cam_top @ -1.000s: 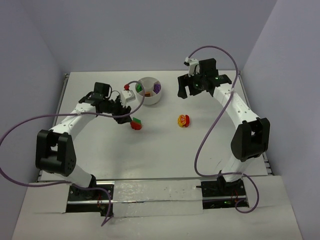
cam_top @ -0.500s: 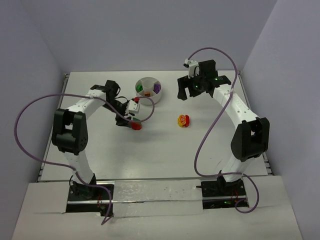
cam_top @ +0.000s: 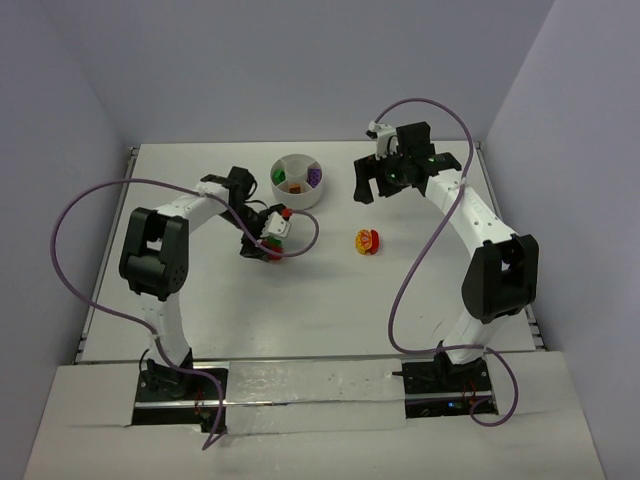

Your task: Sort the legos into containers by color

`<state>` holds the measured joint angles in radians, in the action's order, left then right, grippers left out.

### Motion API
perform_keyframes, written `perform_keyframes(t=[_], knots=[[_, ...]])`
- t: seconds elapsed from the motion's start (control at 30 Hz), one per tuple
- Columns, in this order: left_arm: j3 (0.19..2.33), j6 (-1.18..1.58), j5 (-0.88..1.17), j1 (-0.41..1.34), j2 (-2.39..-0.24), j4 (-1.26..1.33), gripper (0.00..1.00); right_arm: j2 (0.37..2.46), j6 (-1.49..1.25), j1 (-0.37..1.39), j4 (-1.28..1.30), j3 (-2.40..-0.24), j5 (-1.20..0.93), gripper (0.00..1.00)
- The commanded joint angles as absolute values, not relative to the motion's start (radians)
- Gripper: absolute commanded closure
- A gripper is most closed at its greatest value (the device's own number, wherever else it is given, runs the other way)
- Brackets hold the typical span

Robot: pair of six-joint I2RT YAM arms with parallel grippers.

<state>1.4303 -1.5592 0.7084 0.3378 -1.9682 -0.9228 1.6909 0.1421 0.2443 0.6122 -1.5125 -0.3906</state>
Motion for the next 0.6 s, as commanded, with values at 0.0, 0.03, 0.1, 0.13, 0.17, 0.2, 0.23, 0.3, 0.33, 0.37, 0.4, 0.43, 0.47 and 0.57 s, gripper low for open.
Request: perform_keyframes(t=[0.0, 0.03, 0.1, 0.13, 0.17, 0.2, 0.23, 0.3, 0.33, 0.37, 0.4, 0.43, 0.47, 0.57], knots=[[1.457, -1.550, 0.695, 0.337, -2.012, -0.861, 0.03, 1.644, 0.133, 0.247, 0.606, -1.496, -0.407, 0.08], [1.465, -1.550, 0.691, 0.337, -2.022, -0.866, 0.02, 1.646, 0.133, 0.247, 0.606, -1.494, -0.408, 0.08], [1.476, -1.550, 0.681, 0.337, -2.041, -0.874, 0.01, 1.648, 0.133, 0.247, 0.607, -1.494, -0.410, 0.08], [1.483, -1.554, 0.672, 0.337, -2.054, -0.883, 0.01, 1.649, 0.131, 0.247, 0.607, -1.494, -0.414, 0.08], [1.482, -1.555, 0.667, 0.337, -2.062, -0.882, 0.01, 1.649, 0.127, 0.247, 0.607, -1.492, -0.419, 0.08], [1.477, -1.555, 0.667, 0.337, -2.064, -0.878, 0.02, 1.649, 0.122, 0.248, 0.607, -1.491, -0.421, 0.08], [1.473, -1.555, 0.665, 0.337, -2.063, -0.874, 0.04, 1.648, 0.116, 0.249, 0.605, -1.490, -0.427, 0.08], [1.468, -1.543, 0.665, 0.337, -2.060, -0.859, 0.11, 1.640, 0.090, 0.247, 0.591, -1.474, -0.450, 0.08], [1.468, -1.533, 0.666, 0.337, -2.058, -0.851, 0.15, 1.634, 0.074, 0.247, 0.582, -1.460, -0.463, 0.08], [1.471, -1.527, 0.667, 0.337, -2.056, -0.851, 0.17, 1.630, 0.065, 0.248, 0.574, -1.448, -0.469, 0.08], [1.473, -1.511, 0.668, 0.337, -2.049, -0.848, 0.23, 1.617, 0.037, 0.247, 0.552, -1.431, -0.490, 0.08], [1.468, -1.498, 0.667, 0.337, -2.038, -0.843, 0.27, 1.607, 0.016, 0.247, 0.535, -1.400, -0.509, 0.07], [1.462, -1.478, 0.666, 0.337, -2.028, -0.824, 0.34, 1.596, -0.016, 0.248, 0.513, -1.387, -0.533, 0.07], [1.422, -1.428, 0.673, 0.339, -1.965, -0.771, 0.53, 1.572, -0.068, 0.247, 0.472, -1.335, -0.570, 0.07]])
